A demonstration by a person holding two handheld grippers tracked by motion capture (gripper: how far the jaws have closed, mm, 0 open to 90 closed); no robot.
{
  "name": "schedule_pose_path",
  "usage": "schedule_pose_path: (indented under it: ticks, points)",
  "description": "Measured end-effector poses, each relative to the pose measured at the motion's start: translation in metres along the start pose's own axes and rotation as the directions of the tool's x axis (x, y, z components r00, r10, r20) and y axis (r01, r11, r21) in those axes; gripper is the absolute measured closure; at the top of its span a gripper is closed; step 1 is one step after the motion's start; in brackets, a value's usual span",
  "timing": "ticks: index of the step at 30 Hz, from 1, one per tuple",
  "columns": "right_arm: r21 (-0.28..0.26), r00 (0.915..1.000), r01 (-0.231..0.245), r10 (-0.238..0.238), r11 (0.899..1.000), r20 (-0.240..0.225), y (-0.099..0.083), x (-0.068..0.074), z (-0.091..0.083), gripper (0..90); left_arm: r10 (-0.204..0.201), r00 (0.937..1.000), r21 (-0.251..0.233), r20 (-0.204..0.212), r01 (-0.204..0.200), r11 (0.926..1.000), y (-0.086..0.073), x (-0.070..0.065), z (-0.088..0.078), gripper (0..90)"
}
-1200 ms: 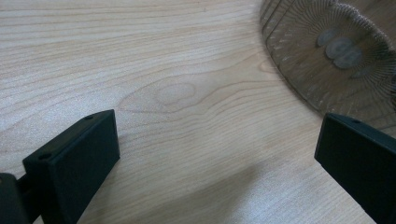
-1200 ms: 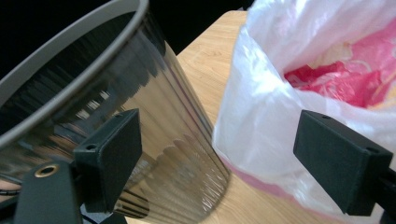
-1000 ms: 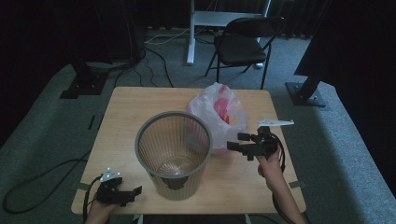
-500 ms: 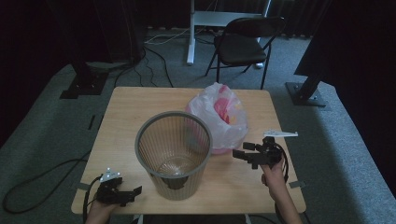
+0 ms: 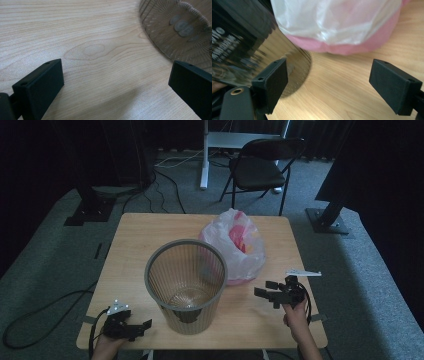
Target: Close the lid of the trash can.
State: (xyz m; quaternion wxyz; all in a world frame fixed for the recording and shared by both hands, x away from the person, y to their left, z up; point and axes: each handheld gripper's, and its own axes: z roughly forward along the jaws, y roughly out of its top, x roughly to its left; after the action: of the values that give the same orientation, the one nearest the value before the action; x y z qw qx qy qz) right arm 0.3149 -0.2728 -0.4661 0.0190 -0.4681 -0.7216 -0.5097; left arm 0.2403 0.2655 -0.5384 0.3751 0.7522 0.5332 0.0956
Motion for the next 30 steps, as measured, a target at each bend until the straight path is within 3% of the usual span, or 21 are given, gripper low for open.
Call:
schedule_pose_path:
  ticks: [13, 30]
  points:
    - [0.026, 0.9990, -0.029, 0.028, 0.999, 0.034, -0.030, -0.019, 0.003, 14.7, -0.002, 1.0000, 0.000, 0.001, 0.002, 1.0000, 0.000, 0.000, 0.000, 0.0]
    - [0.021, 0.9975, -0.039, 0.038, 0.999, 0.059, -0.051, -0.027, -0.003, 14.7, -0.002, 1.0000, 0.000, 0.004, 0.002, 1.0000, 0.000, 0.000, -0.001, 0.0]
